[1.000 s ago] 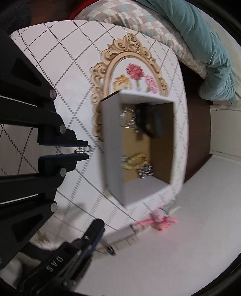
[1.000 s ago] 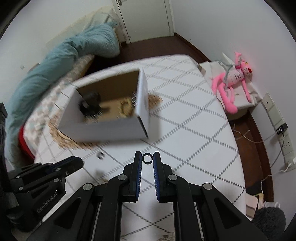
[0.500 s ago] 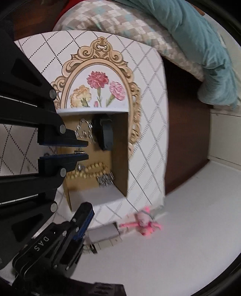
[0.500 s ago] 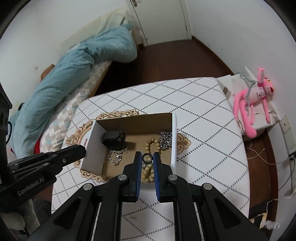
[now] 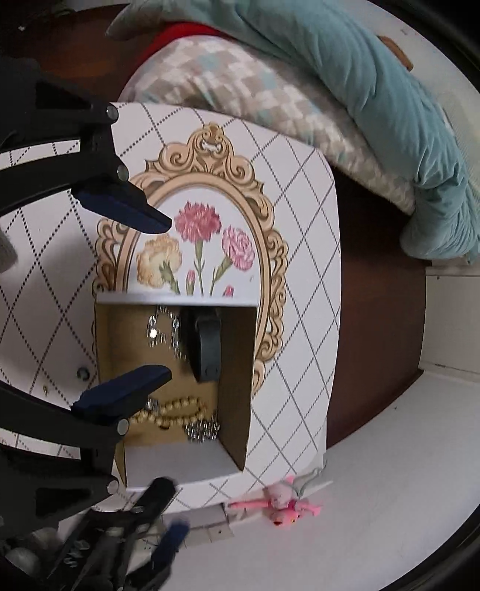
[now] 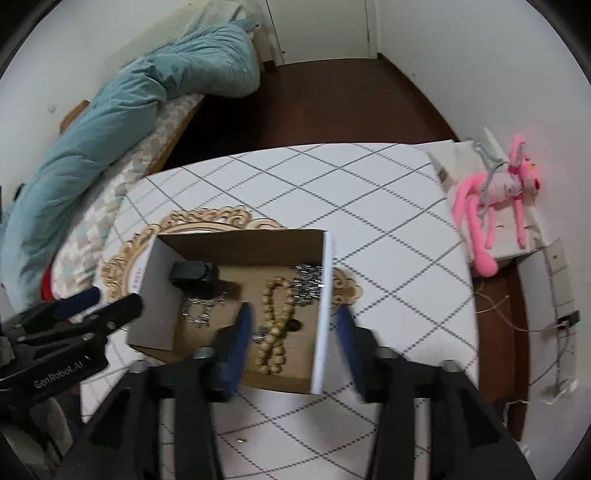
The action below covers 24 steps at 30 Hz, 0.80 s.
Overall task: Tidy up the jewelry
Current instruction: 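Drop the black ring into the box with the right gripper while the left drops its ring, then pick up a small gold earring with the right gripper while the left gripper picks up a black ring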
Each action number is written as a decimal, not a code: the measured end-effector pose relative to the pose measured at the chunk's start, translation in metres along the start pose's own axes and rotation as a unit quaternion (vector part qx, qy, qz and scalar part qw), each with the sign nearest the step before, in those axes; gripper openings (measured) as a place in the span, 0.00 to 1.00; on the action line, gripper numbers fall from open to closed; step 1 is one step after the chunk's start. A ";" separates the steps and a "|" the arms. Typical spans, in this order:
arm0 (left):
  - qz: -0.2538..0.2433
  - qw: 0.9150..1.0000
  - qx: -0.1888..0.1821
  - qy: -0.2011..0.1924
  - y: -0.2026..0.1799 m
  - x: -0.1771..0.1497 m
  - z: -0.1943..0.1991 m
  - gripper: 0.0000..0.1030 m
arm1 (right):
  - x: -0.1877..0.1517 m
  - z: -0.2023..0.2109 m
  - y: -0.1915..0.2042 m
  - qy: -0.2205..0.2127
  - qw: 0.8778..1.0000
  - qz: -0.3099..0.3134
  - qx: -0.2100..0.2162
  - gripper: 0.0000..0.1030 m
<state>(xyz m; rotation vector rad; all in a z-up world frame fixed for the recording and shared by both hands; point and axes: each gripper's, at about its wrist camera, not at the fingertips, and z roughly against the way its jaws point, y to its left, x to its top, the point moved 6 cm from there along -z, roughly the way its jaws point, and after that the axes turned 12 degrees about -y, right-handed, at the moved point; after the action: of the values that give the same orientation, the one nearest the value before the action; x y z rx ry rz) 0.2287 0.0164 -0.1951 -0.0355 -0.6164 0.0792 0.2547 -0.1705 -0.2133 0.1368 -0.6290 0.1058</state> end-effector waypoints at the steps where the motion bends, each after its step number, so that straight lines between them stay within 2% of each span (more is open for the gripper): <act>1: -0.001 1.000 0.005 -0.003 0.002 -0.001 -0.001 0.86 | -0.002 0.000 -0.001 0.001 1.000 0.011 -0.017 0.97; 3: -0.002 1.000 0.015 -0.007 0.005 -0.004 -0.003 1.00 | -0.006 -0.001 -0.003 0.006 0.998 0.031 -0.045 0.98; 7: -0.013 1.000 0.028 -0.005 0.005 -0.012 -0.004 1.00 | -0.015 -0.004 -0.005 0.016 0.997 0.038 -0.057 0.99; 14: -0.013 0.999 0.029 -0.013 0.004 -0.018 0.005 1.00 | -0.017 0.006 -0.005 0.005 0.998 0.031 -0.061 0.99; 24: -0.024 0.997 0.035 -0.063 -0.005 -0.021 0.045 1.00 | -0.021 0.040 -0.007 -0.042 0.996 0.022 -0.072 0.99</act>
<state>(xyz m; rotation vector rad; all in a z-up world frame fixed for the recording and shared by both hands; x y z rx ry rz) 0.1864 0.0096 -0.1701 0.0529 -0.7392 0.0561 0.2155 -0.1854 -0.1945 -0.0111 -0.7210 0.0975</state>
